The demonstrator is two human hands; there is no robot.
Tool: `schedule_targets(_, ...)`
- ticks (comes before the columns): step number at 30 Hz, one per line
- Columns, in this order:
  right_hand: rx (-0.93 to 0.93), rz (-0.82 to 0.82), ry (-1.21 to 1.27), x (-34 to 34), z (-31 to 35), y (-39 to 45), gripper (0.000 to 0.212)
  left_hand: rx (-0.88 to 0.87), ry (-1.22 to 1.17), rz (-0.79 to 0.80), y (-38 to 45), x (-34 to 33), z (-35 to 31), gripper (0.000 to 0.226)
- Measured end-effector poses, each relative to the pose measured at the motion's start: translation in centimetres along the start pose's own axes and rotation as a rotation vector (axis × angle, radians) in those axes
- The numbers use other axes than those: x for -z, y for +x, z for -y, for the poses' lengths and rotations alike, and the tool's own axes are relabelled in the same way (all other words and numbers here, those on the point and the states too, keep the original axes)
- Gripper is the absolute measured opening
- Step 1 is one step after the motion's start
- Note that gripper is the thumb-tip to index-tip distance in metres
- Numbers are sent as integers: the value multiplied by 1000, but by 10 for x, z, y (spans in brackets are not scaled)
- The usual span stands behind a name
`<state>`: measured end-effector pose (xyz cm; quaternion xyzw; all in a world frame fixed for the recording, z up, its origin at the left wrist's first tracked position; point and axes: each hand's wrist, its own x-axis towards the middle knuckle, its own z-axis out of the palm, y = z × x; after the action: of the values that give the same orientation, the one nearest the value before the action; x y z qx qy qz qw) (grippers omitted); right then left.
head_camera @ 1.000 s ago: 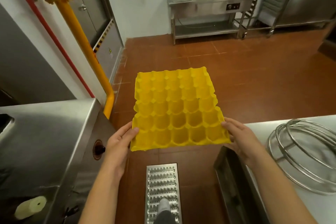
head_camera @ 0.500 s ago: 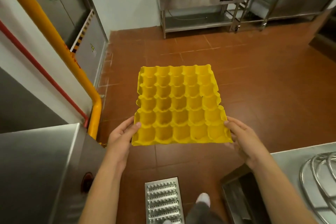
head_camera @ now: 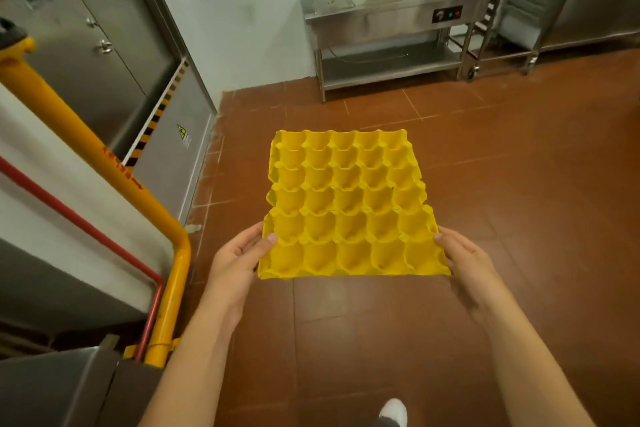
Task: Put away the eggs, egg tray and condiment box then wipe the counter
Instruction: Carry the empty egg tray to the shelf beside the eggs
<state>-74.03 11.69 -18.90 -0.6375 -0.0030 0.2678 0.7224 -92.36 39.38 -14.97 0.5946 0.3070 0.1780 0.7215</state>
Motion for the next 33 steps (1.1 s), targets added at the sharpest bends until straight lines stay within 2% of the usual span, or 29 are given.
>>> schedule_targets(8, 40, -18, 72, 37, 54, 78, 22, -26, 3, 27, 81, -73, -27, 54)
schedule_targets(14, 71, -170, 132, 86, 80, 107, 20, 6, 60, 144, 147, -144, -29, 47)
schedule_targets(21, 134, -416, 214, 149, 105, 141, 12, 41, 194, 388, 251, -249, -31, 49)
schedule_targets(27, 167, -704, 272, 193, 121, 153, 14, 84, 260, 722, 341, -377, -34, 53)
schedule_targets(33, 237, -962, 345, 212, 134, 158, 20, 114, 237, 998, 386, -490, -39, 50)
